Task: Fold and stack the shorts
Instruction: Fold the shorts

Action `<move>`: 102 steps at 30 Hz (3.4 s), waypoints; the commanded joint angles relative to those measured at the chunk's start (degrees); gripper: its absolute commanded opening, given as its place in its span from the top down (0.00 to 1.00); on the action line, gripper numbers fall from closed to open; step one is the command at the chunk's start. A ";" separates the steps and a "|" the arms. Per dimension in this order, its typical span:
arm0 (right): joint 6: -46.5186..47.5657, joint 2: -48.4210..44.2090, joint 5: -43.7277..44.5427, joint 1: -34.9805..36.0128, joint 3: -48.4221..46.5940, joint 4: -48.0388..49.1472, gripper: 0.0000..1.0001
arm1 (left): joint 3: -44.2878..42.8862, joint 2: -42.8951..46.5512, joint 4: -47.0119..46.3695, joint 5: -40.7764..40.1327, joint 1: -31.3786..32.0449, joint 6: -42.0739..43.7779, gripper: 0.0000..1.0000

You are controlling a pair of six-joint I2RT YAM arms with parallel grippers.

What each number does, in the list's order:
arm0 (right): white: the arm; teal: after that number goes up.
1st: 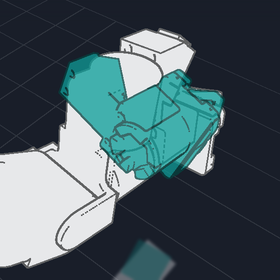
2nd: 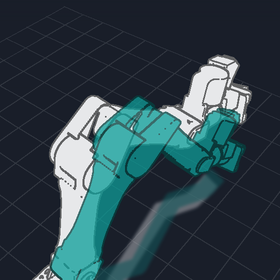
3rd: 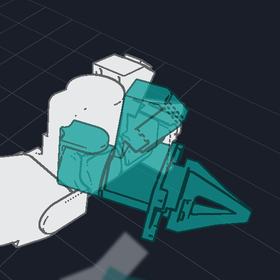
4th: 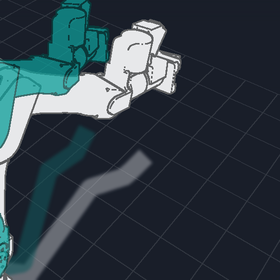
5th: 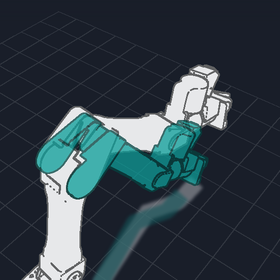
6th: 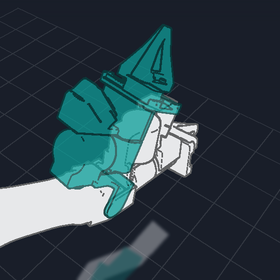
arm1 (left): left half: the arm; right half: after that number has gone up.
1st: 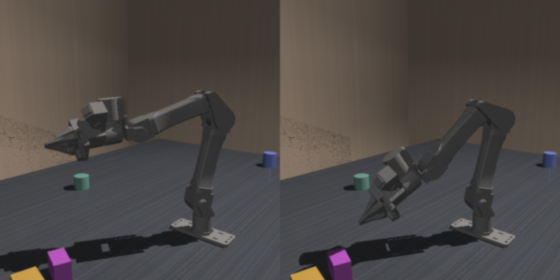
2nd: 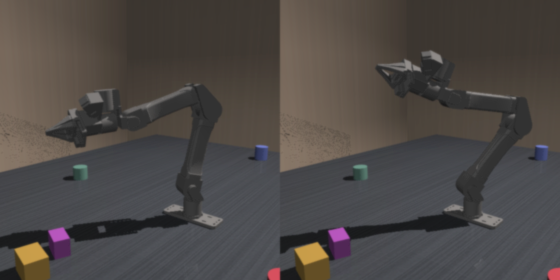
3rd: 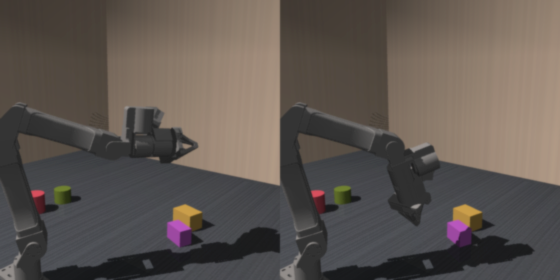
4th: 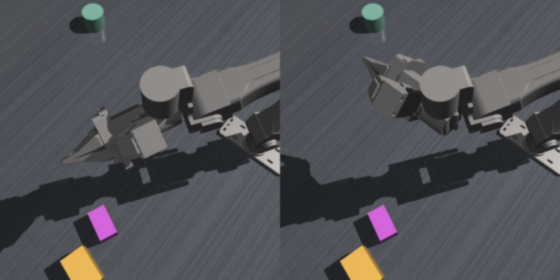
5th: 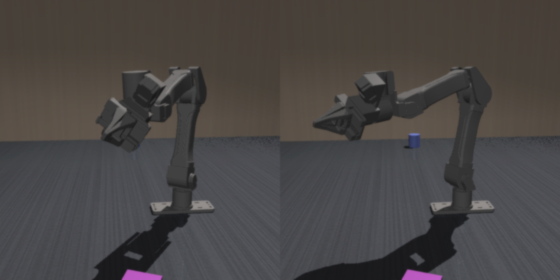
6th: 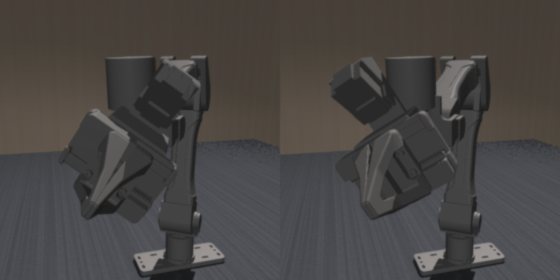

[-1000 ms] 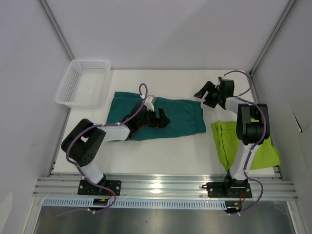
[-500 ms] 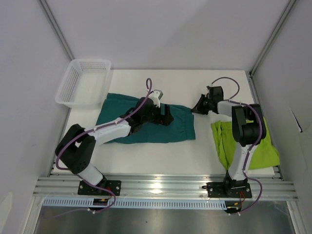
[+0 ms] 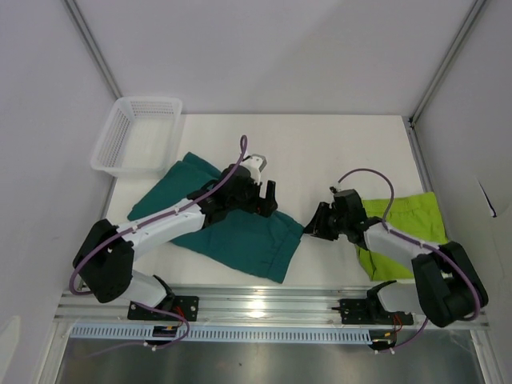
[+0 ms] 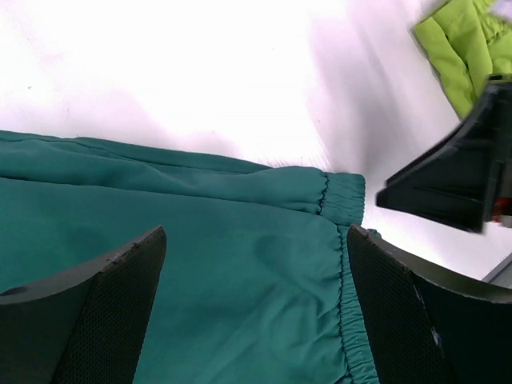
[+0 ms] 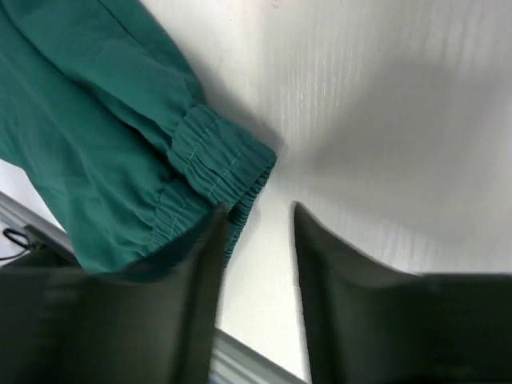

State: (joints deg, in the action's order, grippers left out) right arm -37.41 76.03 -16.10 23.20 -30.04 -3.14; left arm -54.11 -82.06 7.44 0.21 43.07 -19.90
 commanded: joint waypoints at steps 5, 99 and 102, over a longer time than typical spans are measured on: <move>1.89 -13.97 4.59 1.32 3.23 -5.12 0.44 | -0.30 1.29 1.00 0.49 2.81 1.18 0.05; -23.41 -17.06 -8.07 8.26 11.59 14.65 0.00 | 6.29 -8.37 -4.89 -5.65 2.72 -8.31 0.06; -26.39 -16.00 -5.88 10.10 12.02 15.69 0.01 | 7.61 -9.08 -5.85 -6.53 2.72 -9.54 0.07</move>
State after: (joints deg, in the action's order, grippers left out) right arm -57.47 59.48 -23.22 31.48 -18.61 7.94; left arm -46.35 -90.35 4.82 -4.82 45.82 -27.05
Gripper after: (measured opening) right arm 0.993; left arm 0.939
